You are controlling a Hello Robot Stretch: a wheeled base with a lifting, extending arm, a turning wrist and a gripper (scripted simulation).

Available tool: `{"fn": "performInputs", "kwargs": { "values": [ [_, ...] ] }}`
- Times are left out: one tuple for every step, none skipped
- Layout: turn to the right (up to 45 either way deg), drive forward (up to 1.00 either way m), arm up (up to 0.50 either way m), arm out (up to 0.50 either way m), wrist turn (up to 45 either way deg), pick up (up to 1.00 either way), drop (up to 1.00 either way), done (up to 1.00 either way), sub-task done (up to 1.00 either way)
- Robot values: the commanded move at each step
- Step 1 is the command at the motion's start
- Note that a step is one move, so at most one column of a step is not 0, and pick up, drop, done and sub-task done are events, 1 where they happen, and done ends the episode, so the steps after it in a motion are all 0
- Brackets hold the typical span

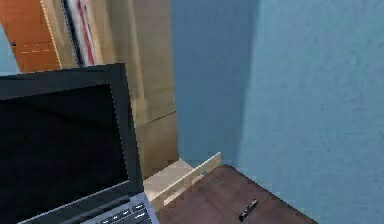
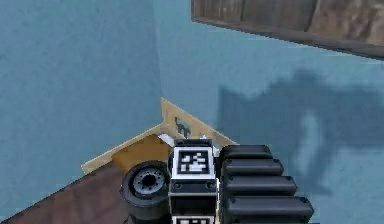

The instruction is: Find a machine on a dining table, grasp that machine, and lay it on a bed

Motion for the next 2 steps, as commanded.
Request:
{"fn": "performInputs", "kwargs": {
  "values": [
    [36.0,0.0,0.0,0.0,0.0,0.0,0.0,0.0,0.0],
    [-45.0,0.0,0.0,0.0,0.0,0.0,0.0,0.0,0.0]
  ]
}}
